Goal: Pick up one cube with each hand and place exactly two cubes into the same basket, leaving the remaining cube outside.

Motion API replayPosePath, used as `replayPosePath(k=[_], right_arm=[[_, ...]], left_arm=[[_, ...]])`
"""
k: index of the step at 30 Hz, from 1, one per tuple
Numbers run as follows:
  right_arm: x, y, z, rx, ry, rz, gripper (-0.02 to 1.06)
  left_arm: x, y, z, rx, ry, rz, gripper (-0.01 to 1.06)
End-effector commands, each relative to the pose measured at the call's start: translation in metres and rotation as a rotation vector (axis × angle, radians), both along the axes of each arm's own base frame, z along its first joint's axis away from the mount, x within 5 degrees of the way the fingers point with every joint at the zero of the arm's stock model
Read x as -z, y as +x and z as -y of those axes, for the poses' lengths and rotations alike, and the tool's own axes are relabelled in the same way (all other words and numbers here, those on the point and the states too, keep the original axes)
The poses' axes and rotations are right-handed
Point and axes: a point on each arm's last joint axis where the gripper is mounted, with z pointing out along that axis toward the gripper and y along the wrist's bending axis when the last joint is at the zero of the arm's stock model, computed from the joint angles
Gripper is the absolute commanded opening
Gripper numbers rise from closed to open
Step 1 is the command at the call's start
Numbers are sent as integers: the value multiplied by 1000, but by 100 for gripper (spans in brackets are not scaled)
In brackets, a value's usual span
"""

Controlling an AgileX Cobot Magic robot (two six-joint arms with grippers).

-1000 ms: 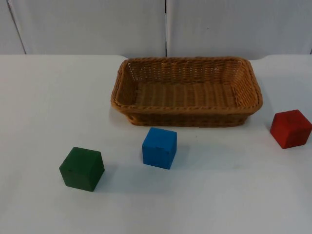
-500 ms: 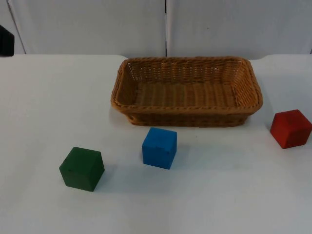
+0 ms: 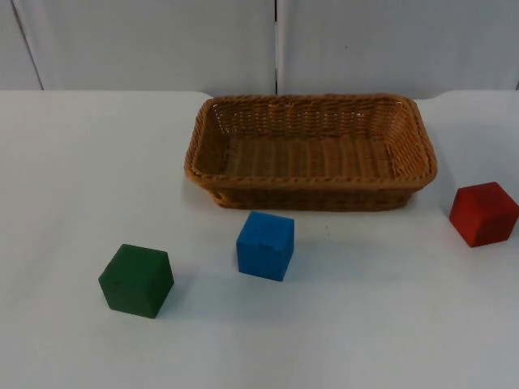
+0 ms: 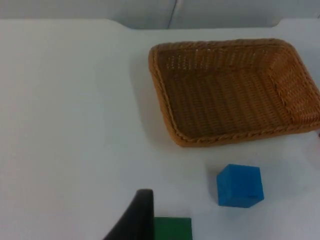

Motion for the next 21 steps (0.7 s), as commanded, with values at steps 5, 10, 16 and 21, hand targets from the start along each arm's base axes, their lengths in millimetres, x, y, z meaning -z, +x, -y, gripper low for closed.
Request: replayPosePath(k=[5, 10, 16, 21], right_arm=[[-1, 12, -2, -11, 14, 6, 105], [5, 17, -4, -26, 19, -13, 105], [9, 20, -9, -44, 15, -23, 105], [10, 23, -21, -96, 11, -1, 105]], left_arm=[[-5, 15, 24, 119, -18, -28, 99], [2, 30, 50, 212, -13, -68, 99], [18, 45, 82, 293, 42, -127, 99], [32, 57, 104, 307, 105, -176, 99]])
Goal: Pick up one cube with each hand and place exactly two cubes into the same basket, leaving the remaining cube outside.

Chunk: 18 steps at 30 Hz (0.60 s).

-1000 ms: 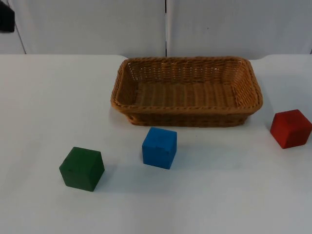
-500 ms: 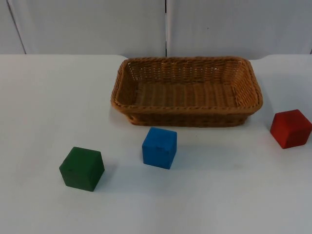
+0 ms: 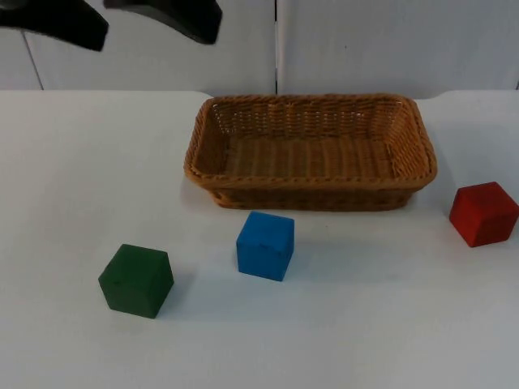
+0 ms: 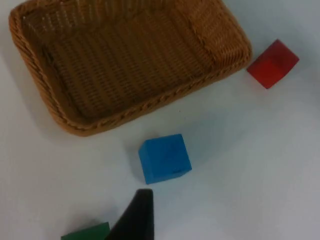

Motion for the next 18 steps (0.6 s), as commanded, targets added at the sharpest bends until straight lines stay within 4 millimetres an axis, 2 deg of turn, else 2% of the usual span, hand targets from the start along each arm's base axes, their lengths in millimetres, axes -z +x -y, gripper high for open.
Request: replayPosePath(k=[1, 7, 12, 18], right_arm=[[1, 4, -9, -37, -1, 22, 105], [14, 13, -16, -54, -10, -23, 105], [31, 30, -19, -53, -12, -32, 105], [45, 43, -22, -51, -12, -34, 105]], left_arm=[[6, 8, 15, 6, 45, -10, 99], [22, 19, 39, 37, 101, -52, 99], [40, 26, 60, 34, 155, -66, 99], [59, 33, 69, 4, 178, -104, 99]])
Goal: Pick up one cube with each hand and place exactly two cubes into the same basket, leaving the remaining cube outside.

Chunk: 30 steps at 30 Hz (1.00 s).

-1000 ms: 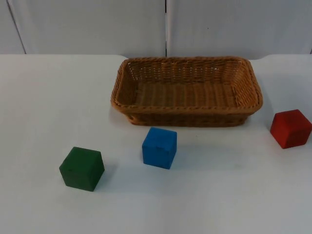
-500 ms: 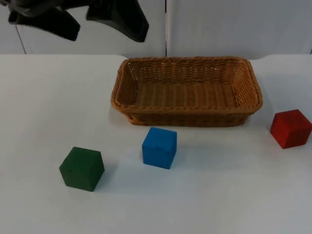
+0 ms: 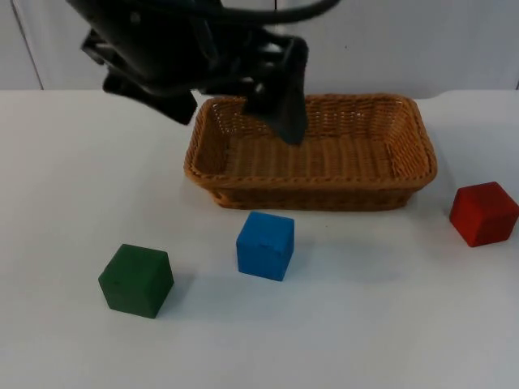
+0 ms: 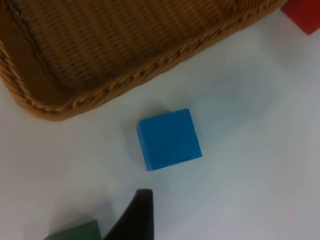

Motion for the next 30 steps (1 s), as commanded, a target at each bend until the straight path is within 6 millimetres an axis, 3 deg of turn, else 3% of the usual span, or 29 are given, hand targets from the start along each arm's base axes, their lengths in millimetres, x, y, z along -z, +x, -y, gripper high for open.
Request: replayPosePath(k=[1, 11, 22, 30], right_arm=[[4, 6, -3, -8, 0, 13, 105], [34, 26, -7, -6, -6, -20, 105], [56, 39, -10, -25, -23, -29, 105], [92, 52, -13, -79, -55, -73, 105]], left_arm=[[8, 5, 4, -21, 8, -4, 99], [56, 24, 13, -73, 70, -66, 99], [82, 34, 19, -102, 63, -66, 99], [104, 46, 27, -110, 80, -89, 99]])
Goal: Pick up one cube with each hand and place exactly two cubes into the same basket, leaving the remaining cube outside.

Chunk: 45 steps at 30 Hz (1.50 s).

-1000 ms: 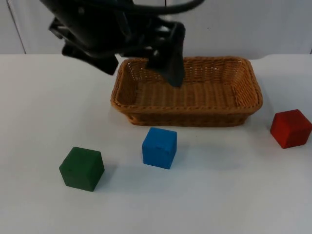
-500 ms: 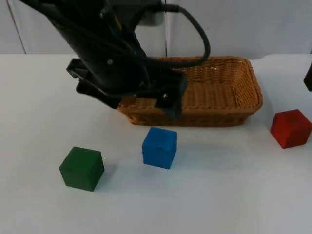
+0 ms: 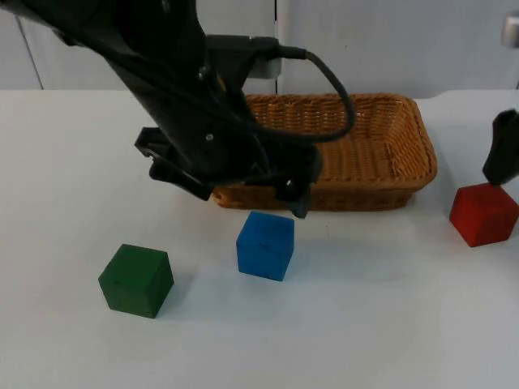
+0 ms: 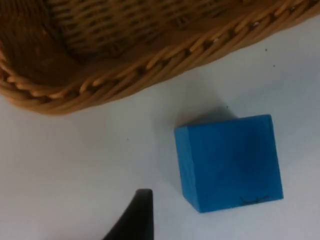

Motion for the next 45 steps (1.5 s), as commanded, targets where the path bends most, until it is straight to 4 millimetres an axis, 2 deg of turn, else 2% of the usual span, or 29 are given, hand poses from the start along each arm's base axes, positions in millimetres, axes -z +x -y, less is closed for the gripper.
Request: replayPosePath(k=[1, 6, 12, 18, 21, 24, 27, 31, 45], right_arm=[[9, 5, -4, -29, -4, 7, 105], [27, 13, -5, -32, -6, 10, 105], [39, 19, -7, -33, -3, 37, 105], [53, 24, -7, -32, -5, 33, 105], [69, 27, -8, -30, -7, 25, 105], [79, 30, -9, -29, -6, 38, 102], [88, 35, -9, -27, -1, 73, 90], [90, 37, -10, -26, 2, 93, 84], [101, 38, -10, -26, 0, 86, 84]], left_arm=[[6, 4, 5, 1, 2, 5, 99], [22, 11, 9, -8, 1, 14, 99], [42, 15, 11, -8, 14, 9, 99], [54, 16, 10, -15, 31, -5, 99], [62, 17, 11, -15, 35, -7, 99], [66, 17, 11, -13, 37, -5, 99], [70, 18, 11, -14, 39, -7, 99], [71, 18, 11, -10, 41, -3, 99], [83, 20, 12, -6, 42, 9, 99]])
